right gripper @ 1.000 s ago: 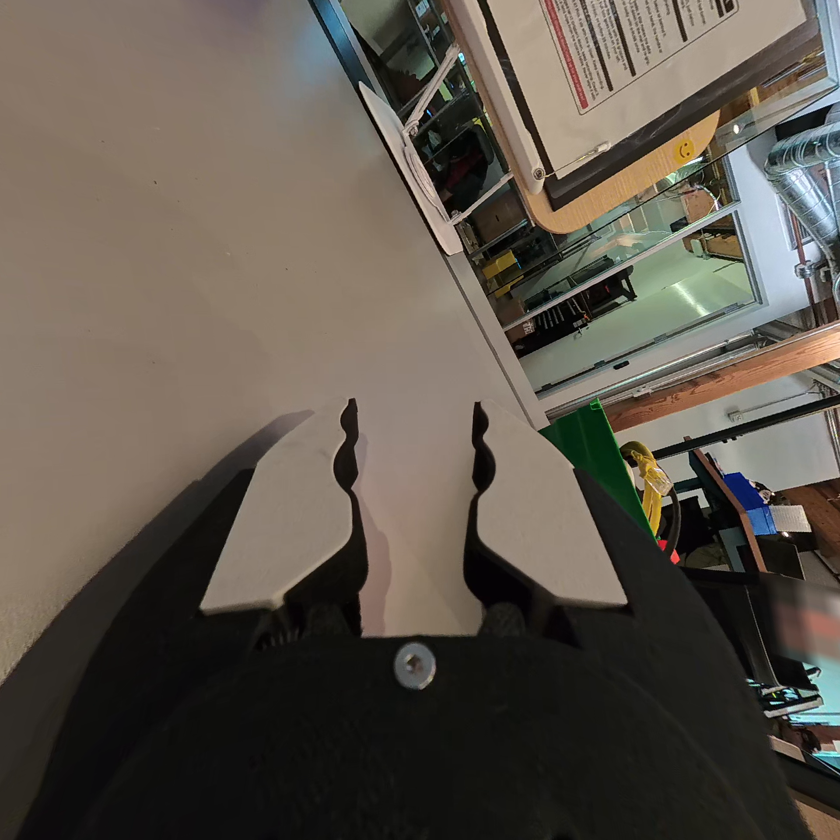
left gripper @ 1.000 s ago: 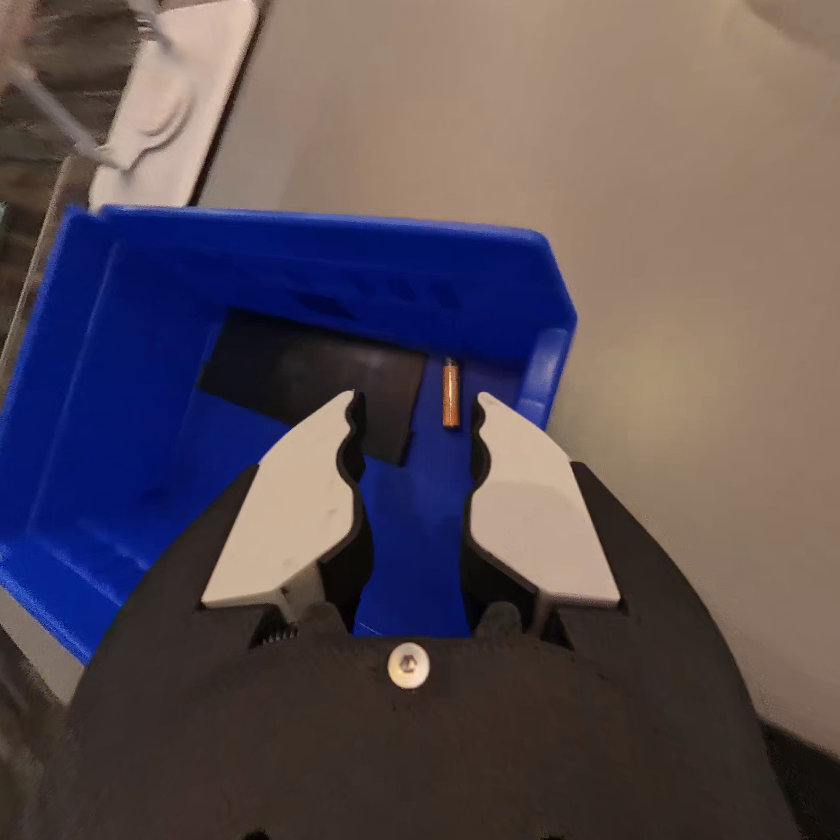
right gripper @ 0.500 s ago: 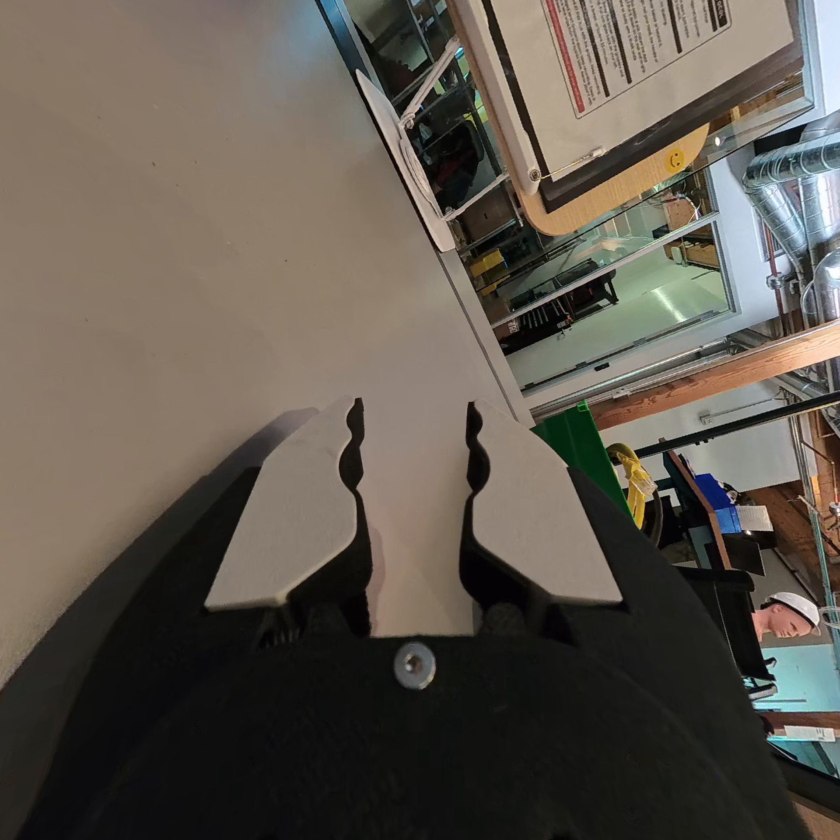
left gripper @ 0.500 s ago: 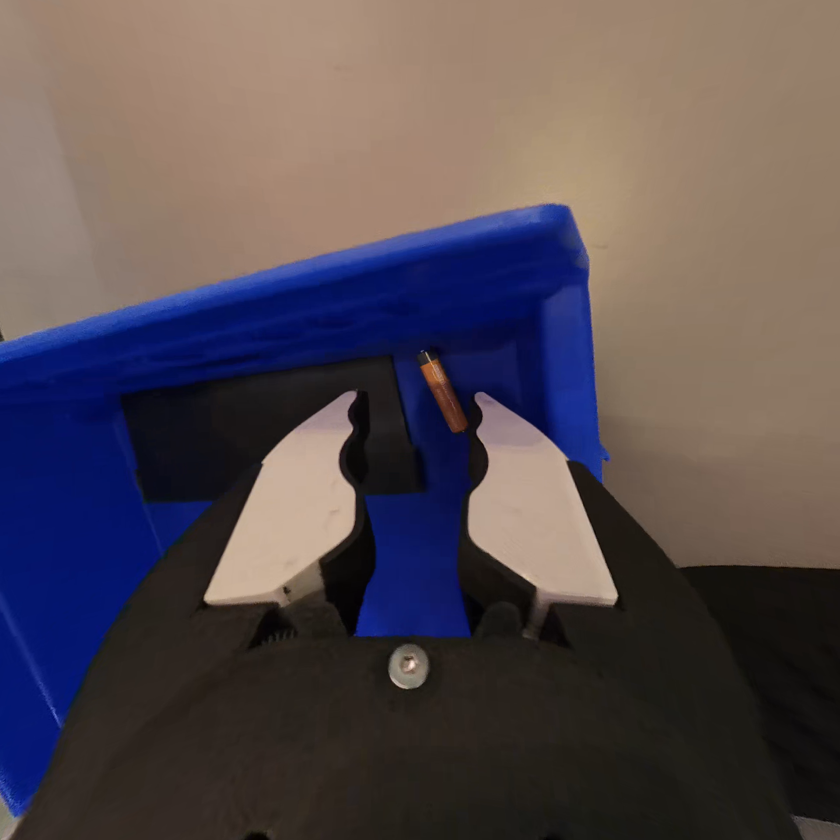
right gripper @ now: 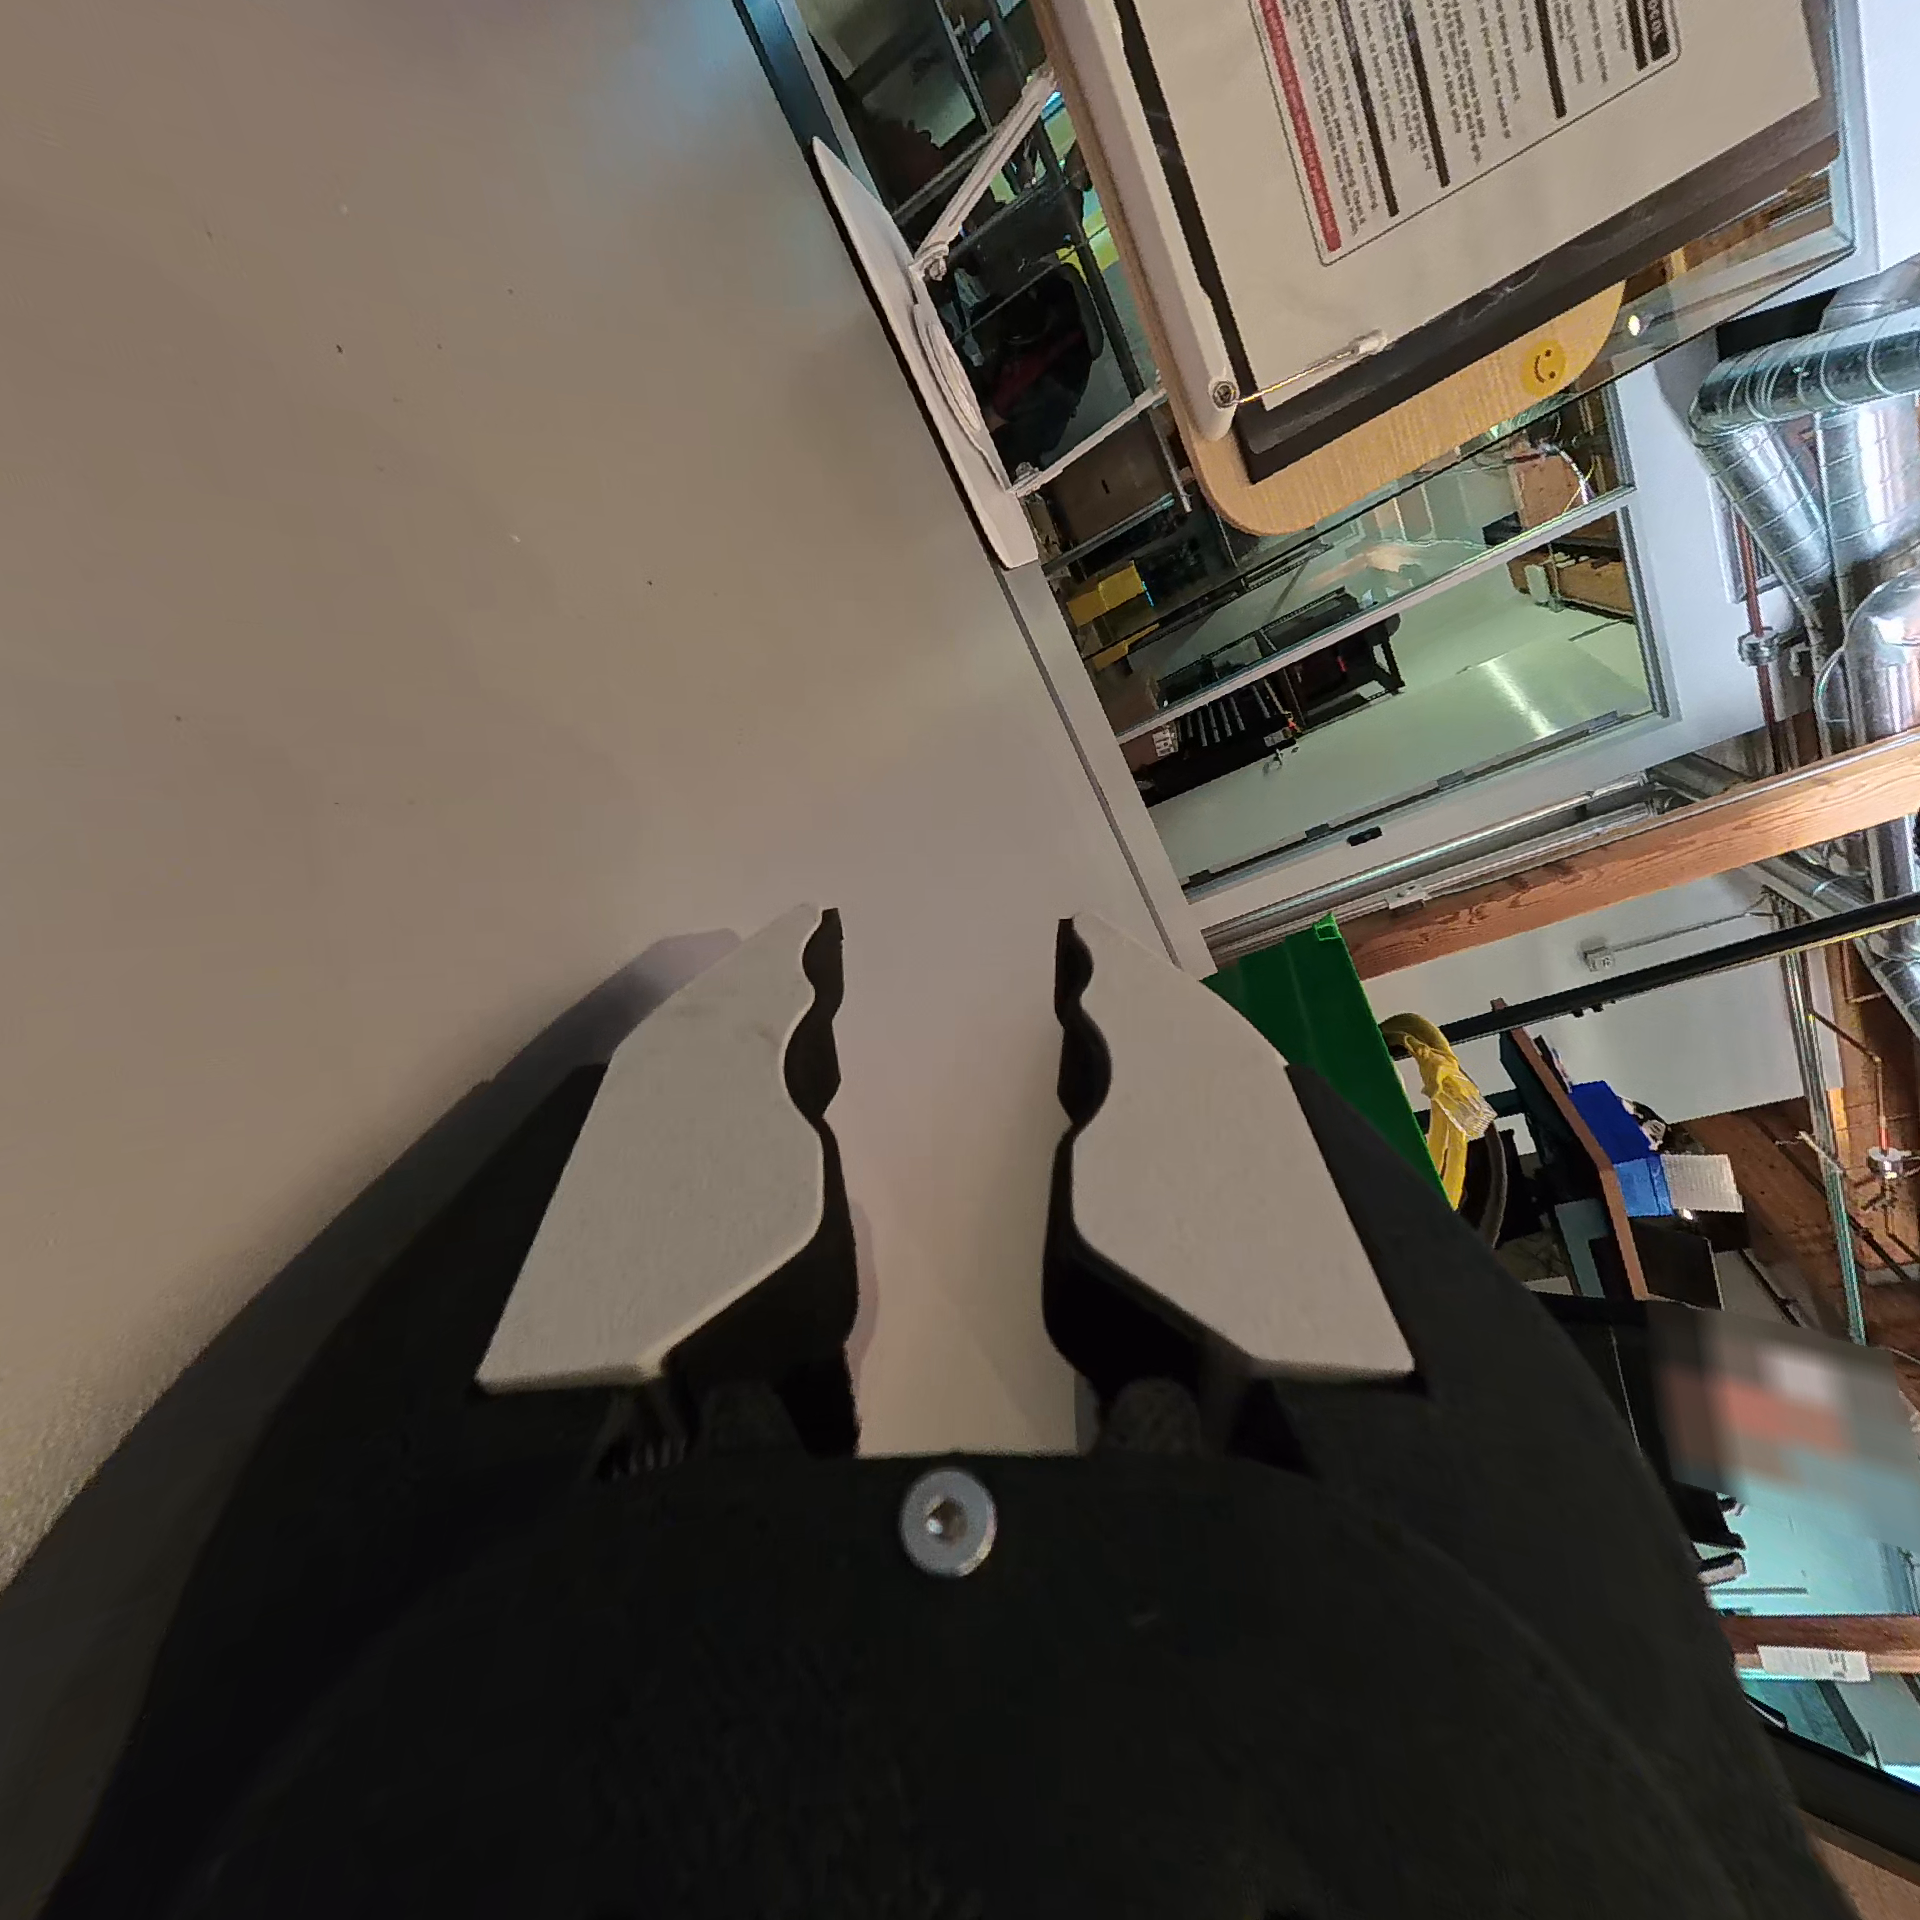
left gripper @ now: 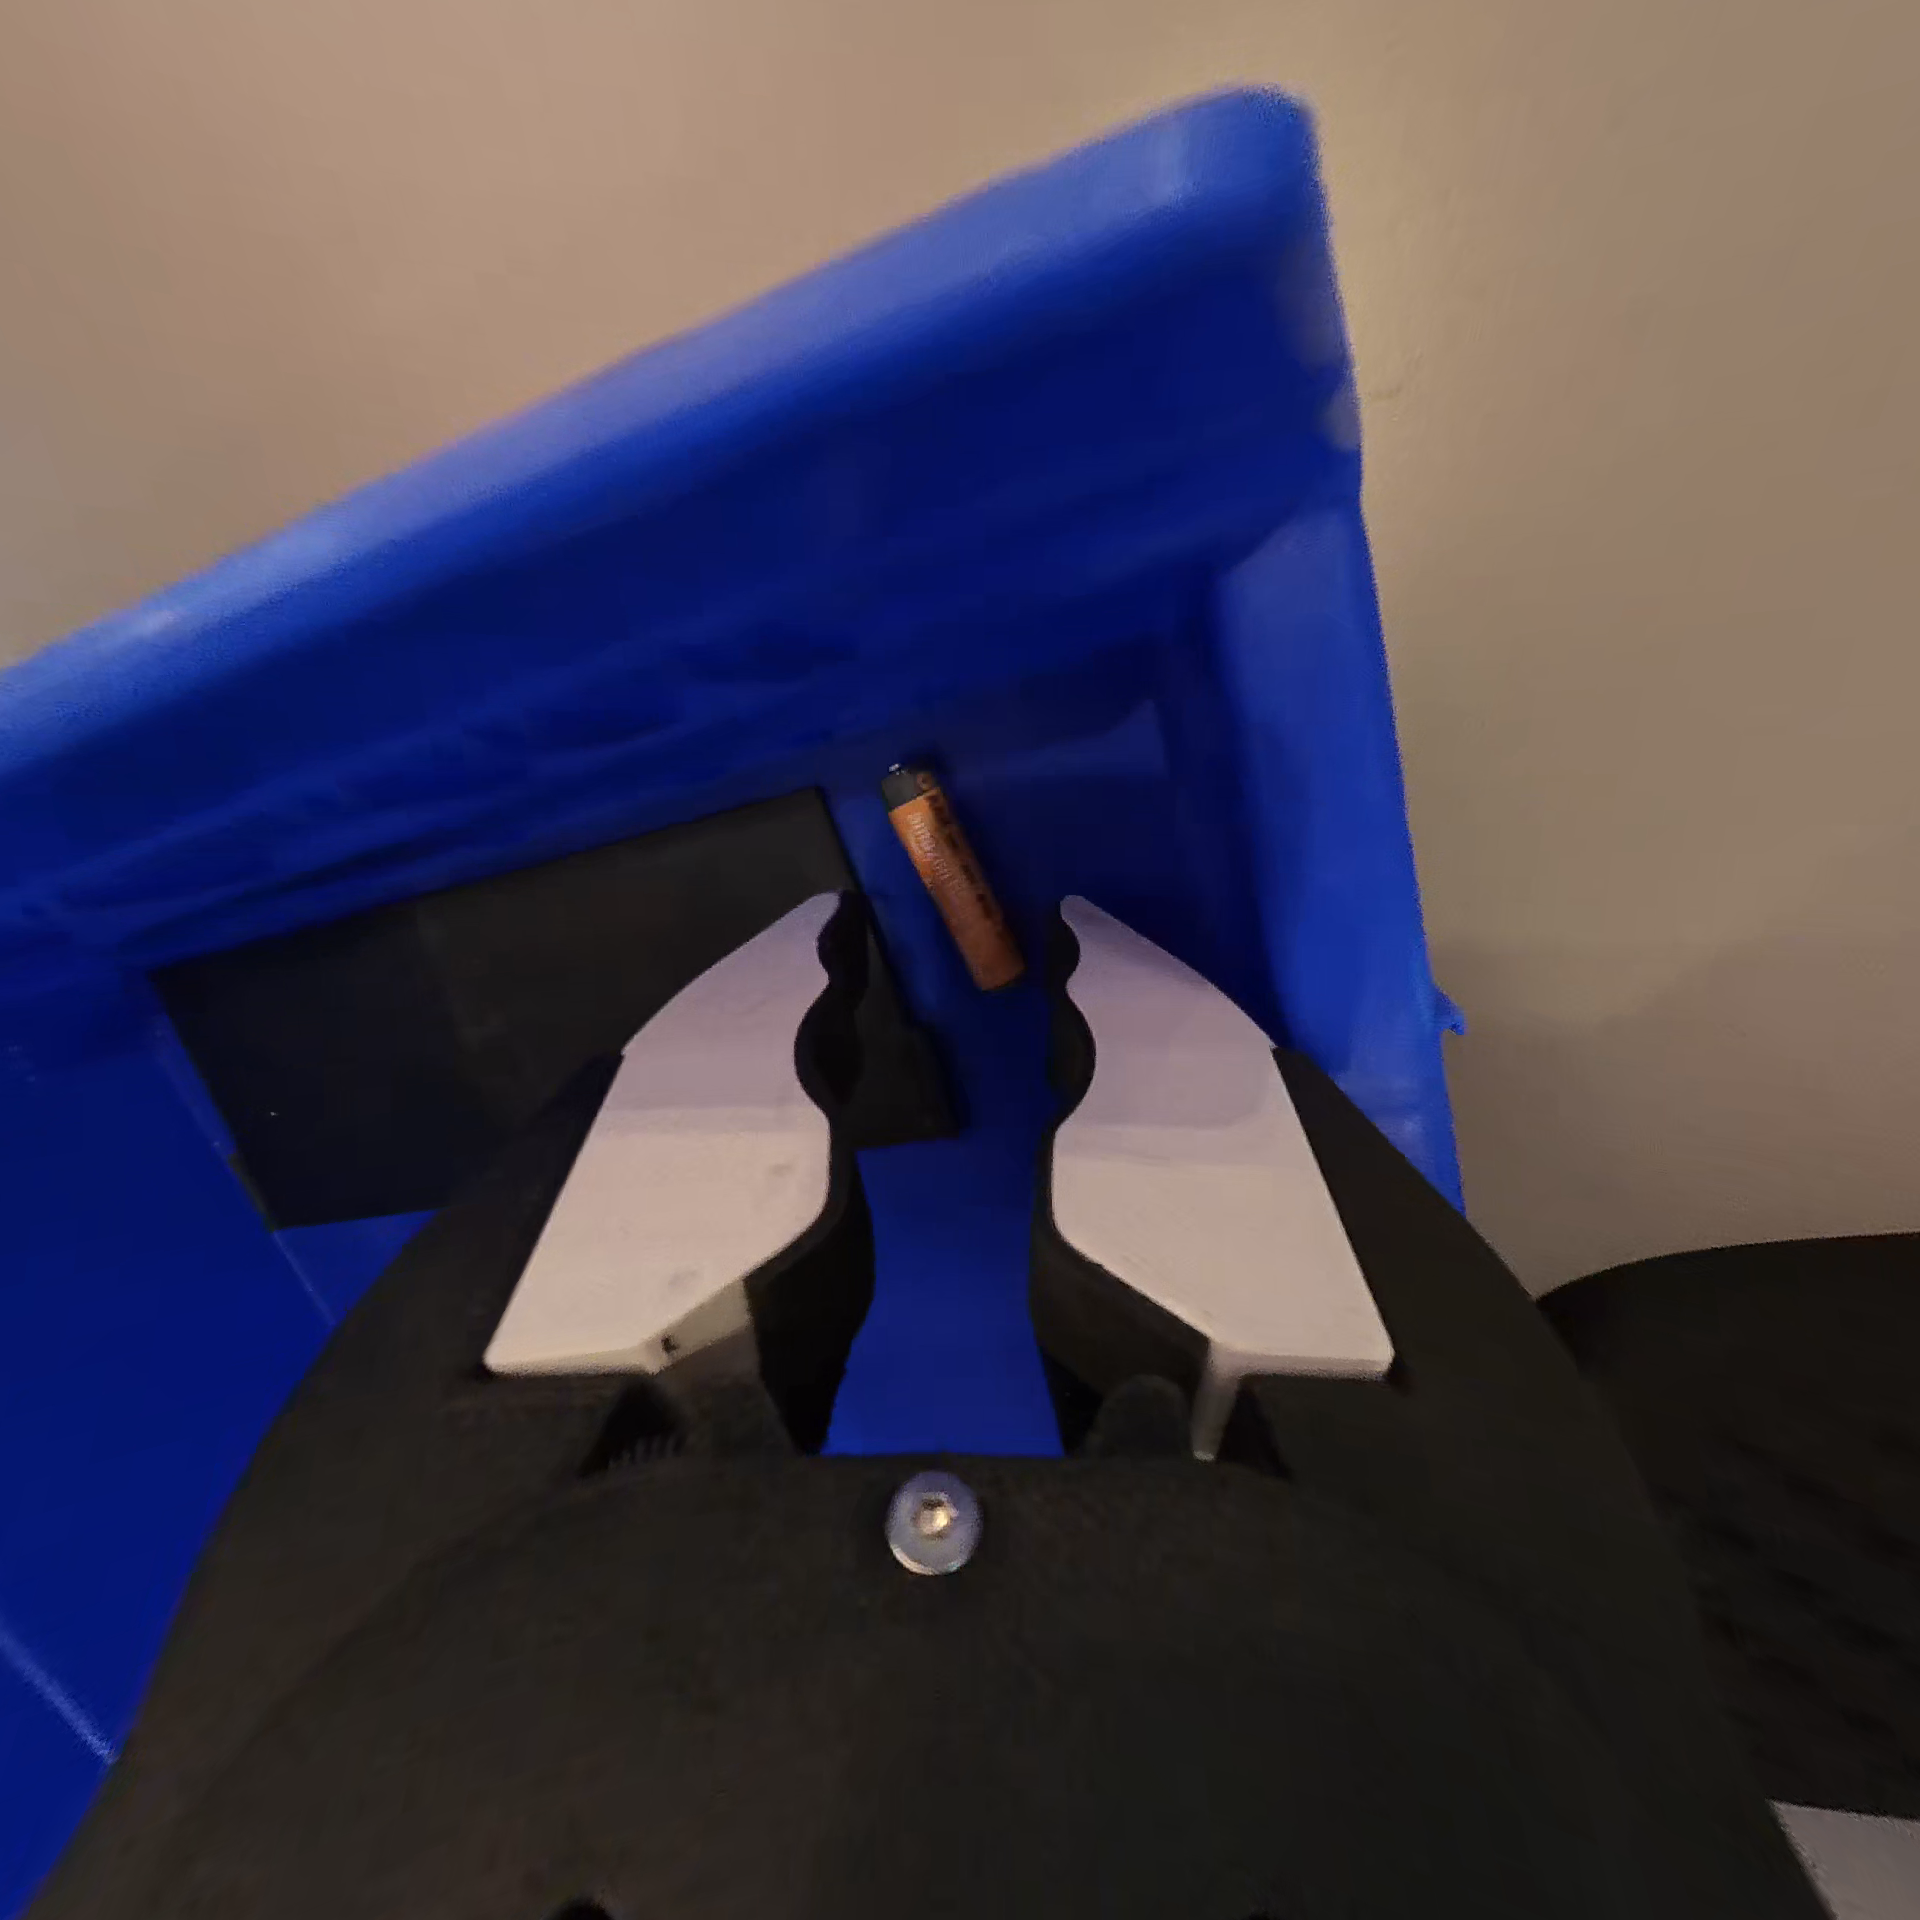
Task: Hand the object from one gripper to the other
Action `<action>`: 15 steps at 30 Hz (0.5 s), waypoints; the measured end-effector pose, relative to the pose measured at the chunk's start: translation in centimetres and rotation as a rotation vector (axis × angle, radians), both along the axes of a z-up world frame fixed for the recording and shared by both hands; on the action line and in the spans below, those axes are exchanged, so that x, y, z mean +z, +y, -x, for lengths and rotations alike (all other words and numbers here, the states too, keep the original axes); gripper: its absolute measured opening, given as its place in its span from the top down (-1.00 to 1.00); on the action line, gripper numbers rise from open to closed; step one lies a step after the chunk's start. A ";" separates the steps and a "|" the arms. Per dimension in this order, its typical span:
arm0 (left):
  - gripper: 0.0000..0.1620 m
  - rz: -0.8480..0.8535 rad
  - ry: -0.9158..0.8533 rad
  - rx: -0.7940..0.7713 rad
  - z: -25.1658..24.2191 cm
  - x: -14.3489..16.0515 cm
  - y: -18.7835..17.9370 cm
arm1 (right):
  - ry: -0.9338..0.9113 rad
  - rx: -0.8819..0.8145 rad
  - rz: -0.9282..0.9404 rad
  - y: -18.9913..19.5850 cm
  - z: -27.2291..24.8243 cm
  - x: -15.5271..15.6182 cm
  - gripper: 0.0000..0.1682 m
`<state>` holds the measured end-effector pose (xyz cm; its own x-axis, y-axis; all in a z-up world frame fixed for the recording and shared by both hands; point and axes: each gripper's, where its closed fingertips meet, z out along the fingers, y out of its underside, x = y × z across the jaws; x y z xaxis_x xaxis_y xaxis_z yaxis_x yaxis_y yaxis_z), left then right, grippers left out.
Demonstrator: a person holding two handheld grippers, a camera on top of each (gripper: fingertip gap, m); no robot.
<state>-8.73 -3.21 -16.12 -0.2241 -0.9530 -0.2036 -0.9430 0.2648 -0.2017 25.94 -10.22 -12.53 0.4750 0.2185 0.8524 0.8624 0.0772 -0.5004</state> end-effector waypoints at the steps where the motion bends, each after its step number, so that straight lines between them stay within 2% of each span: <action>1: 0.61 0.008 -0.001 0.005 0.0 0.0 -0.1 | 0.000 0.000 0.000 0.0 0.0 0.0 0.52; 5: 0.83 -0.023 0.015 -0.023 0.3 -0.2 -0.1 | -0.001 -0.001 0.001 0.1 0.0 0.0 0.53; 9: 0.86 -0.020 0.059 0.033 0.9 0.1 0.1 | -0.002 -0.001 0.000 0.1 0.0 0.0 0.53; 12: 0.86 -0.021 -0.037 0.149 0.9 2.4 1.0 | -0.003 0.001 -0.001 0.0 0.0 0.0 0.53; 15: 0.87 -0.062 -0.233 0.307 0.7 6.9 2.4 | -0.008 0.003 -0.002 0.0 0.0 0.0 0.53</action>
<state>-9.43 -0.86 -9.21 0.1288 -0.9528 -0.2748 -0.9111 -0.0043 -0.4121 25.93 -10.19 -12.50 0.4679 0.2187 0.8563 0.8659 0.0807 -0.4937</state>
